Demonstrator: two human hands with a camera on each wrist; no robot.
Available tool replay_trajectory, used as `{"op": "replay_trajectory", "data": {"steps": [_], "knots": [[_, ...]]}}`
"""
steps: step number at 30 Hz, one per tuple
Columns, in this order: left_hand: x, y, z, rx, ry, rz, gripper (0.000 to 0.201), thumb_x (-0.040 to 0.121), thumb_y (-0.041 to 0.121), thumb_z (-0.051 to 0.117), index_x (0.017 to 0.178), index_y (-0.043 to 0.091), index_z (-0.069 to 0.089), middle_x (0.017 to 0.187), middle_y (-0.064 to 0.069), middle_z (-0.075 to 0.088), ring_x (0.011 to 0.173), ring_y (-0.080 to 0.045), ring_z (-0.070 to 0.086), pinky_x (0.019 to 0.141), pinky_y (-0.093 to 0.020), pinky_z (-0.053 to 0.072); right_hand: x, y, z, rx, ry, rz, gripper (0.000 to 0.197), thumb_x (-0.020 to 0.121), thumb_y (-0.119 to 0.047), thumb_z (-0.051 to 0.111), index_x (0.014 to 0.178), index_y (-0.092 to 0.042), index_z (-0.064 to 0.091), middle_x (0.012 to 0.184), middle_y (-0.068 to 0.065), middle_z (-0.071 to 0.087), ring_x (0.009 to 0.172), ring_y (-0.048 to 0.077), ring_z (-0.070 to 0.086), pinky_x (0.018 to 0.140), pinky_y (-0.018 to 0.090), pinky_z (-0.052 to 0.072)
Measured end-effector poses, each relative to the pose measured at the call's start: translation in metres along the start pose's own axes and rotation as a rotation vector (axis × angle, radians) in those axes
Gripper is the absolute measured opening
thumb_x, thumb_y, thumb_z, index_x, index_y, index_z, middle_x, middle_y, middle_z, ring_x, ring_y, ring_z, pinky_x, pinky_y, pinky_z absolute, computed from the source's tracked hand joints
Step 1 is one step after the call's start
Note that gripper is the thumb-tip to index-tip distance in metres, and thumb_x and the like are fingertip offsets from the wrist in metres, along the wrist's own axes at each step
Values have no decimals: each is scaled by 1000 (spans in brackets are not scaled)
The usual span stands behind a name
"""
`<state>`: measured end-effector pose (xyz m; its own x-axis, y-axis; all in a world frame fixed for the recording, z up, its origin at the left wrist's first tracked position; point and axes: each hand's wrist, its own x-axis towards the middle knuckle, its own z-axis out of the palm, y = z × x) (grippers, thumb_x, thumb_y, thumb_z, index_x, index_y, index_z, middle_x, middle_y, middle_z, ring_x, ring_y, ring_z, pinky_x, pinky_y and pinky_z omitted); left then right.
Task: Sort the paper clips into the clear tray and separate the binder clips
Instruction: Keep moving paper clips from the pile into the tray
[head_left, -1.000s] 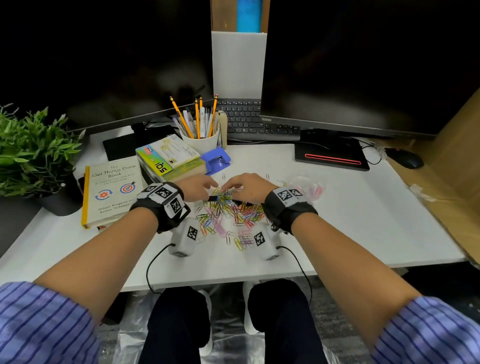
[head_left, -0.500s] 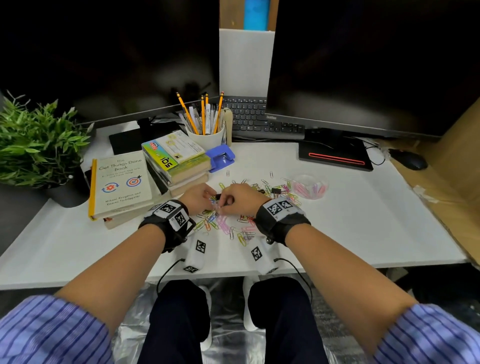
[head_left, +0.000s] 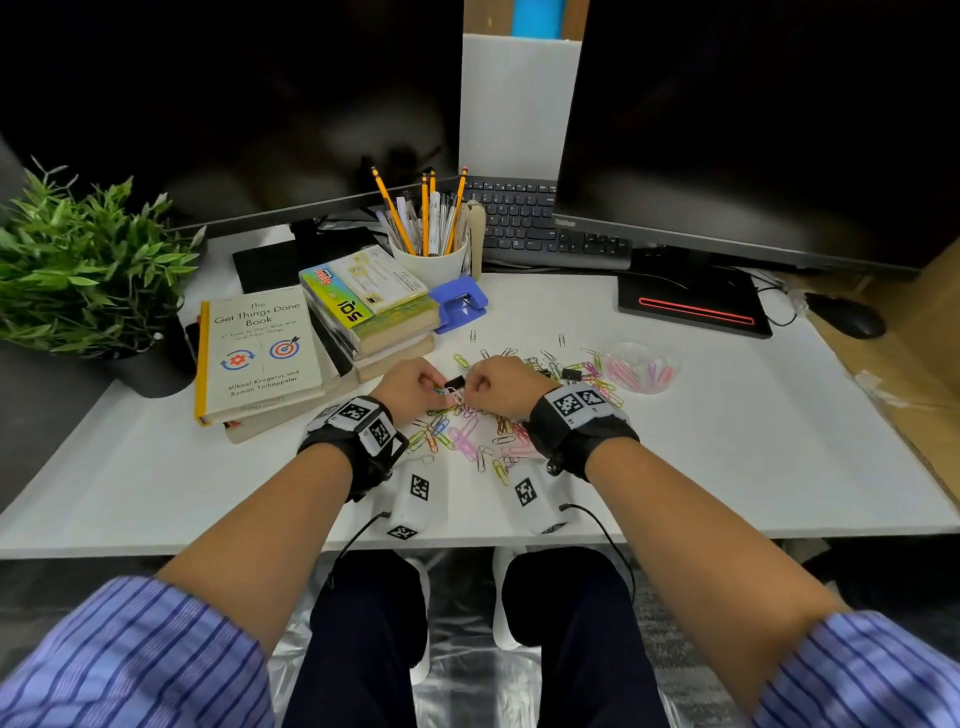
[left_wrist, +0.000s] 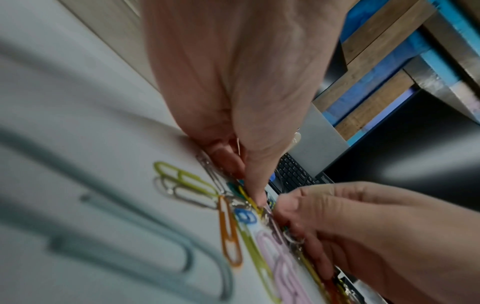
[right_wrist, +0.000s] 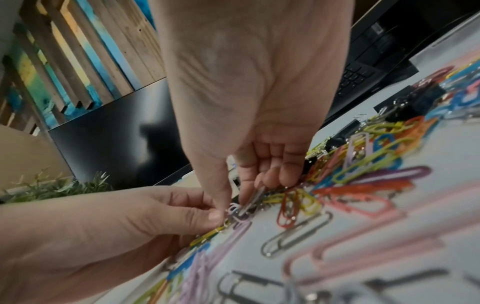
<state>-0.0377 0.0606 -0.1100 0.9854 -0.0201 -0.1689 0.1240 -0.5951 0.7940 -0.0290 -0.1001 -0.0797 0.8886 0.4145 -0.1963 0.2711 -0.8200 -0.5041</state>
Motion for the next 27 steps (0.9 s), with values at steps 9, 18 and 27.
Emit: {"op": "replay_trajectory", "data": {"steps": [9, 18, 27], "knots": [[-17, 7, -4, -82, -214, 44, 42, 80, -9, 57, 96, 23, 37, 92, -3, 41, 68, -15, 43, 62, -22, 38, 0, -1, 2, -93, -10, -19, 22, 90, -22, 58, 100, -4, 67, 97, 10, 64, 88, 22, 58, 71, 27, 42], [-27, 3, -4, 308, -391, 117, 28, 73, 37, 77, 83, 53, 57, 125, 1, 34, 121, -16, 24, 113, -30, 13, -11, 22, -8, 654, 55, 45, 10, 92, -4, 48, 85, -11, 52, 82, 8, 63, 69, 16, 55, 65, 23, 46], [-23, -1, -3, 169, -310, 222, 32, 81, 21, 73, 66, 48, 62, 93, 15, 49, 109, -5, 38, 107, -24, 30, -31, 34, -11, 1183, -47, 83, 12, 94, -1, 50, 99, -9, 58, 84, 10, 65, 62, 12, 60, 55, 18, 52]]}}
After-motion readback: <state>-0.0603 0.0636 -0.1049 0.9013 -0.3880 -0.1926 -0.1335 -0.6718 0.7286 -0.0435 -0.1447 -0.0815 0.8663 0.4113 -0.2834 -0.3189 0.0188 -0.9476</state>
